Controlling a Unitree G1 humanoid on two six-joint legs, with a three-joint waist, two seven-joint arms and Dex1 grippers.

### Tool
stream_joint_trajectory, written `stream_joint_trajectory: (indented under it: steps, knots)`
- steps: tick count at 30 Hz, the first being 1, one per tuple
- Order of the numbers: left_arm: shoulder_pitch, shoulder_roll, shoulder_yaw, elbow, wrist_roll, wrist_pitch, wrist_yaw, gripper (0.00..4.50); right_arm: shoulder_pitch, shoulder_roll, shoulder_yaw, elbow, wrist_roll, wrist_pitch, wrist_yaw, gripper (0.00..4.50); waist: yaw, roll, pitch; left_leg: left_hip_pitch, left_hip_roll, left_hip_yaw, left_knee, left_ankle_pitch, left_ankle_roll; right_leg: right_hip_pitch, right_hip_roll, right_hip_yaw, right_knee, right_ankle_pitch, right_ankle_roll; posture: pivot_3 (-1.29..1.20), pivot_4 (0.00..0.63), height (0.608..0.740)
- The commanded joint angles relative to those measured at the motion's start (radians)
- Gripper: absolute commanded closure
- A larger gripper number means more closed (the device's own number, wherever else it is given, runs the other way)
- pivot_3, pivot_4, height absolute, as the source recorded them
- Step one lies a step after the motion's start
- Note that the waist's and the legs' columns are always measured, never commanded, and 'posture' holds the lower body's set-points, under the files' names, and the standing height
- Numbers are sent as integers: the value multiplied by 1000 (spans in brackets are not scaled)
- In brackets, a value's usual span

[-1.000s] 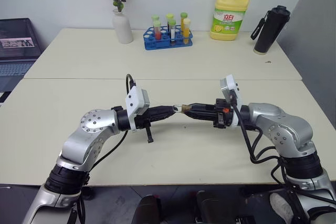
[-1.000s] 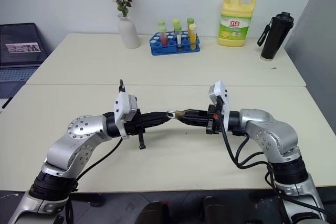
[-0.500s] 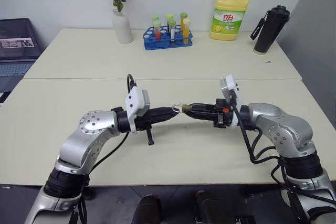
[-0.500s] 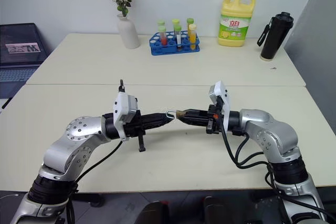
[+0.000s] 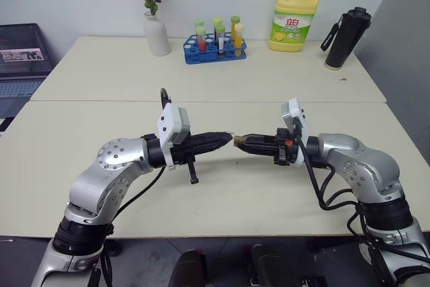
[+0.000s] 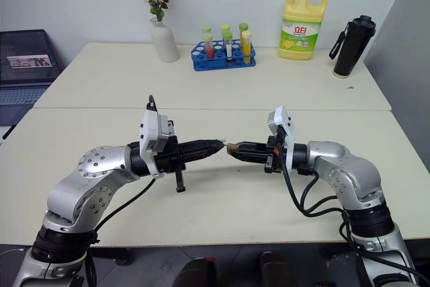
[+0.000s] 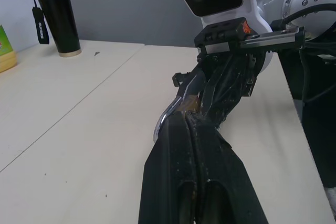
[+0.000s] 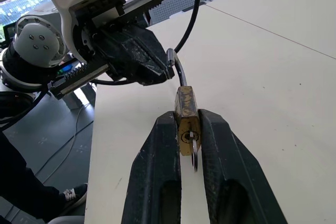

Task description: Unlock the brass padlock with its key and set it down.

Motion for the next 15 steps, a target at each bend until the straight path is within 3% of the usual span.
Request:
stream_joint_trajectory:
  steps: [1,15]
  knots:
    - [-18,-10,30,-23,-5,-7,11,4500,3,-5,-6,-16,0,-19,14,4305,0,0,0,0,0,0,0,0,0,0,0,0,0,0,0,0,150,740]
    - [-14,-18,24,-31,37,-38,27,4500,7,-11,-10,-16,-4,-11,16,4305,0,0,0,0,0,0,0,0,0,0,0,0,0,0,0,0,150,740]
